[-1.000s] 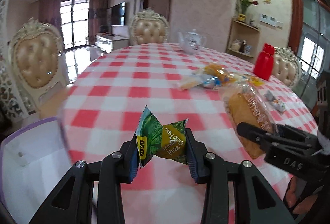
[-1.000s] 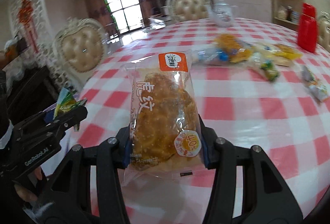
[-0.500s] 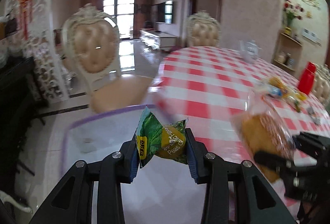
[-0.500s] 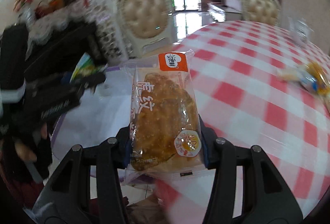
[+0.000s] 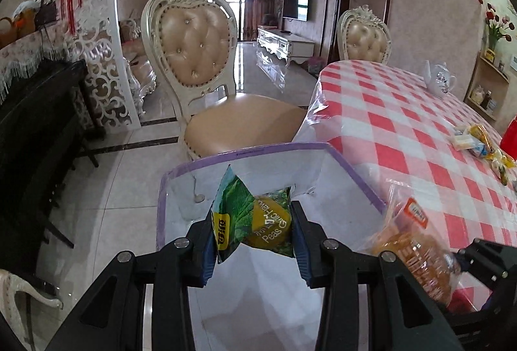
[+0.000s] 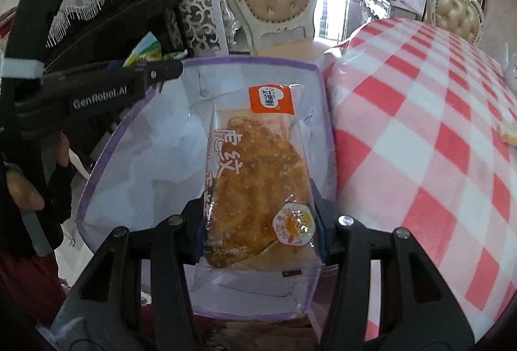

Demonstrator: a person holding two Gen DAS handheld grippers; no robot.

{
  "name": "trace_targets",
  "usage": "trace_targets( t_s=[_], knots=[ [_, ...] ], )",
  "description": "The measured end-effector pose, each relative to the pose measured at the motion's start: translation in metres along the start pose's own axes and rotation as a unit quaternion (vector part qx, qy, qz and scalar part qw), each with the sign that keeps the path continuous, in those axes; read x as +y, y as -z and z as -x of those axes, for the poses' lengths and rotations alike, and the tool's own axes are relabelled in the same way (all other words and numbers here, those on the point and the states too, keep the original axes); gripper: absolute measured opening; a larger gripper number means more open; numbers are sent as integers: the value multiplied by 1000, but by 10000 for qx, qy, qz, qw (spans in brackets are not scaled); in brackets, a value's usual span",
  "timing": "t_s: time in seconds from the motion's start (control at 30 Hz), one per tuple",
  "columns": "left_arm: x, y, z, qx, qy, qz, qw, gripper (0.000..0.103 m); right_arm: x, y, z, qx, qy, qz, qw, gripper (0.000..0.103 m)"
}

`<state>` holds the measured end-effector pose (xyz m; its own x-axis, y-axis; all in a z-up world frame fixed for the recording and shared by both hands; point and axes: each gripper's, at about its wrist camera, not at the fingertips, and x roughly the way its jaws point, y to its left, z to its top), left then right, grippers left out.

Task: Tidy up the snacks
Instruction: 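Open both grippers to drop the bread and pea packet into the bin, then grasp a yellow-white biscuit packet with the right gripper while the left grasps another pea packet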

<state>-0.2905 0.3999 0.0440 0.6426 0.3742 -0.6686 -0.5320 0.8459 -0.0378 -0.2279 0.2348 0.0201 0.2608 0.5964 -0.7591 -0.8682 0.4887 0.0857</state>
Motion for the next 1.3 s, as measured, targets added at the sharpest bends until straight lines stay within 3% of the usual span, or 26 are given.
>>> trace_targets(
  t_s=[0.17, 0.2, 0.23, 0.27, 0.3, 0.4, 0.57, 0.77, 0.83, 1.03, 1.2, 1.3],
  knots=[
    [2, -1, -7, 117, -66, 83, 9999, 44, 1, 2, -11, 105, -32, 5, 9999, 56],
    [3, -1, -9, 150, -89, 129, 9998, 52, 1, 2, -13, 115, -52, 15, 9999, 58],
    [4, -1, -10, 159, -120, 169, 9997, 70, 2, 2, -14, 114, -81, 36, 9999, 66],
    [5, 0, -9, 128, -152, 201, 9996, 79, 3, 2, -13, 82, -78, 61, 9999, 76],
    [6, 0, -7, 62, -195, 241, 9995, 87, 1, 2, -10, 18, -17, 64, 10000, 80],
    [7, -2, 0, -125, -283, 345, 9989, 87, -5, 3, 7, -220, 68, -59, 9997, 81],
    [-3, -3, 19, -597, -95, 488, 9970, 87, -36, 8, 52, -763, 281, -418, 9958, 81],
    [-51, 3, 47, -1106, 569, 290, 9918, 93, -102, 47, 121, -1231, 861, -973, 9839, 85],
    [-73, 4, 52, -1119, 919, 212, 9892, 103, -130, 69, 145, -1367, 1144, -1296, 9754, 87],
    [-171, 7, 50, -864, 1382, -579, 9849, 103, -229, 142, 208, -1362, 2285, -2390, 9339, 92],
    [-265, 7, 54, -861, 1853, -1200, 9715, 103, -317, 201, 256, -1157, 3068, -3384, 8820, 92],
    [-327, 5, 50, -738, 2157, -1579, 9608, 103, -366, 231, 277, -986, 3291, -3810, 8584, 92]
  ],
)
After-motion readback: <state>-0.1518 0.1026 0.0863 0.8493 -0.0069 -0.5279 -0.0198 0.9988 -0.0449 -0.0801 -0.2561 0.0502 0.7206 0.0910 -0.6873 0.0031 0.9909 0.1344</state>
